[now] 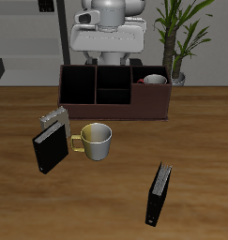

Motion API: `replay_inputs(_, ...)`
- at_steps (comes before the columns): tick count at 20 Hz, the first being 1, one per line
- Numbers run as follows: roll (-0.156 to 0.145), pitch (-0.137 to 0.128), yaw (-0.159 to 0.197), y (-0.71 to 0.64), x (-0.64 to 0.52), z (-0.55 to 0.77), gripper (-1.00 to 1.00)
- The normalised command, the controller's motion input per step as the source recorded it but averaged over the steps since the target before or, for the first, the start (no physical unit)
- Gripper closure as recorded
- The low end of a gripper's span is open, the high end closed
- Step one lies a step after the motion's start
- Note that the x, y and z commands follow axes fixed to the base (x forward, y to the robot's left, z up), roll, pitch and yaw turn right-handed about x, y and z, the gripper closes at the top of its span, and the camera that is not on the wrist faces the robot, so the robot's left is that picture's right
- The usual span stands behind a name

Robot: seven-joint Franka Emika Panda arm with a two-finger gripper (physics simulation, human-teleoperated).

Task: Place the red mug into the back desk caddy's right compartment and place the left black book into the back desk caddy's back compartment and place the right black book into the back desk caddy's front compartment

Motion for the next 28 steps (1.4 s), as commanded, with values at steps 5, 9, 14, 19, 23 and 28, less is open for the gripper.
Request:
replay_inputs(5, -0.008, 0.011, -0.015, 0.38, 0.42, 0.01, -1.00)
replay_inputs(9, 0.027, -0.015, 0.026, 0.45, 0.28, 0.05, -1.00)
replay_inputs(14, 0.000, -0.028, 0.014, 0.27, 0.25, 0.11, -1.00)
replay_inputs(19, 0.004, 0.023, -0.017, 0.40, 0.52, 0.09, -1.00)
replay_inputs(23, 0.015, -0.007, -0.022, 0.20, 0.35, 0.05, -1.00)
replay_inputs(28, 0.015, -0.002, 0.030, 0.19, 0.37, -0.11, -1.00)
